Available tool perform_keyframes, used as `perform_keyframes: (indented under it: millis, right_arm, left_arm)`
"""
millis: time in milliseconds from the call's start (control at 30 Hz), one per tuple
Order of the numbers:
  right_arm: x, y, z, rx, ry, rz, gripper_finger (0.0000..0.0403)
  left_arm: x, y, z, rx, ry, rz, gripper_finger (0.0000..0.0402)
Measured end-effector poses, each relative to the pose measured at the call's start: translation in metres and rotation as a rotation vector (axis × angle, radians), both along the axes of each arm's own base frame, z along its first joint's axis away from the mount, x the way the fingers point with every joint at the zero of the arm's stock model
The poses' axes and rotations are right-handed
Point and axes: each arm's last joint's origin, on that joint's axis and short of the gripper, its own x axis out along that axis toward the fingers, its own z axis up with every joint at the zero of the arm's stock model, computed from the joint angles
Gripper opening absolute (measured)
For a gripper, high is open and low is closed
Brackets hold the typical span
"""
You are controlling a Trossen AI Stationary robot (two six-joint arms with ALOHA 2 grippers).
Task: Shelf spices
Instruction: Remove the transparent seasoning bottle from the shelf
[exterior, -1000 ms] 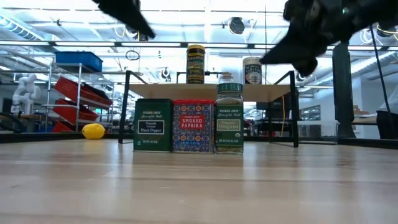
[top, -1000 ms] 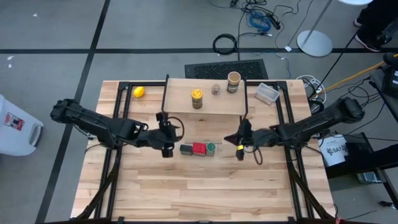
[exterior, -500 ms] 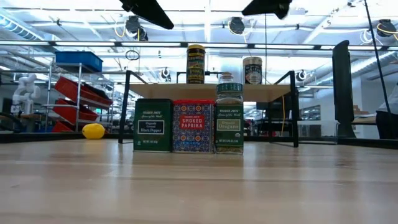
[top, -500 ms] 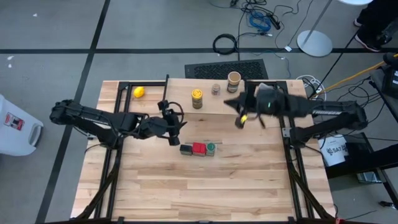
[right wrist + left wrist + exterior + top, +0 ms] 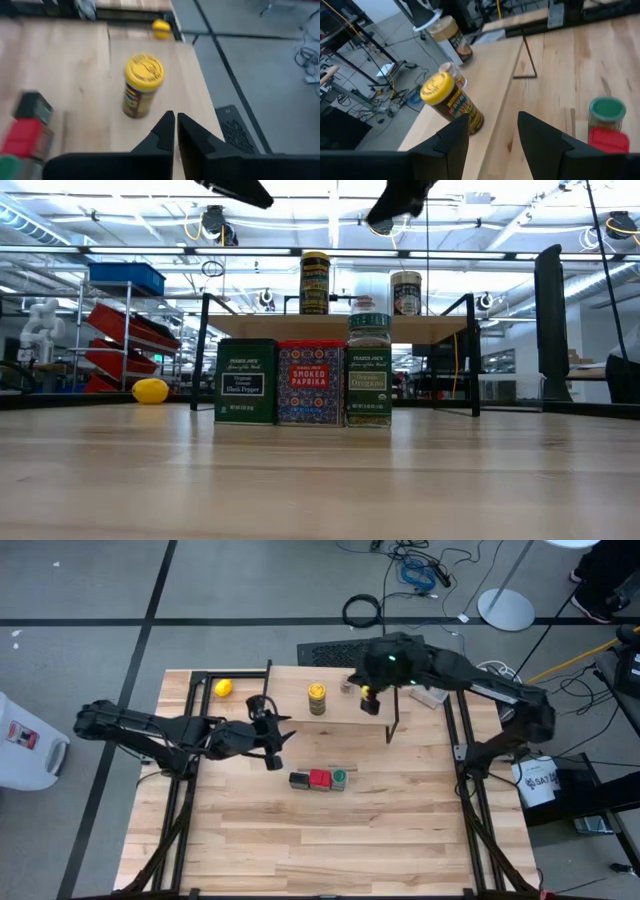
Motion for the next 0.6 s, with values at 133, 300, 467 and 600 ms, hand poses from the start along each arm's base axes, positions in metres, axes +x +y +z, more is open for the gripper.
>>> perform_keyframes:
  millis: [133, 300, 467, 600]
  right_arm:
    - [0.014, -0.023, -0.006, 0.012, 0.127, 0.019, 0.0048]
    - [0.030, -0.050, -0.007, 0.020, 0.218, 0.036, 0.0132]
    - [0.040, -0.075, -0.011, 0.088, 0.298, 0.041, 0.0218]
    - [0.044, -0.093, -0.026, 0.128, 0.371, 0.027, 0.0257]
  left_arm:
    - [-0.003, 0.001, 0.003, -0.035, -0.033, 0.015, 0.0175]
    - [-0.004, 0.001, 0.003, -0.037, -0.033, 0.016, 0.0175]
    - [-0.003, 0.002, 0.003, -0.038, -0.034, 0.023, 0.0175]
    - [-0.003, 0.002, 0.003, -0.038, -0.034, 0.023, 0.0175]
